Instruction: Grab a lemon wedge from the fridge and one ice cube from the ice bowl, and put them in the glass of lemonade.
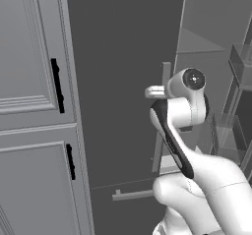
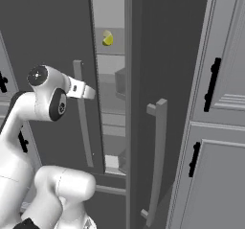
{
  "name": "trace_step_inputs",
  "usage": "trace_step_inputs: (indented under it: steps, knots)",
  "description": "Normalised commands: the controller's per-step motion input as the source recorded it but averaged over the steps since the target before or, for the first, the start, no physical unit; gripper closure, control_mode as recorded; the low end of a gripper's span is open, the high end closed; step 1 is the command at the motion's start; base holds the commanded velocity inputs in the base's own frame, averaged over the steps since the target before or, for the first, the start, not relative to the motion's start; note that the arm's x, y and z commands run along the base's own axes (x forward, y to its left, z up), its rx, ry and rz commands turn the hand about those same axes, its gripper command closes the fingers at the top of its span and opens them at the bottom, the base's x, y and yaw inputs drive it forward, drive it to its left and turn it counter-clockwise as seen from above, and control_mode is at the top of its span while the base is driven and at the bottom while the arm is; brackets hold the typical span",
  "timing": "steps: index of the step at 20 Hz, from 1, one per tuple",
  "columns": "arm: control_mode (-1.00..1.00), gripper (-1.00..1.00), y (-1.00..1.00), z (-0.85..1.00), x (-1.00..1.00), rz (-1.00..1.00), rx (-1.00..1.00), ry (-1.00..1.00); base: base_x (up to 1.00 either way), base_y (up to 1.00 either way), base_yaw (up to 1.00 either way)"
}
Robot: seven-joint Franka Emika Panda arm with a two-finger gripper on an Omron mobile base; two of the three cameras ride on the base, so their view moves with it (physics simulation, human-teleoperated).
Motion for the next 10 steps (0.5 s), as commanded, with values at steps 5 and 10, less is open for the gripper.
trace_step_inputs:
  steps: [5,10]
  knots:
    - [-1.00,-1.00,-0.01,-0.43,0.70,0.04,0.00,-0.09,0.00,0.00,0.00]
    - [-1.00,-1.00,0.00,-0.41,0.62,0.05,0.00,-0.07,0.00,0.00,0.00]
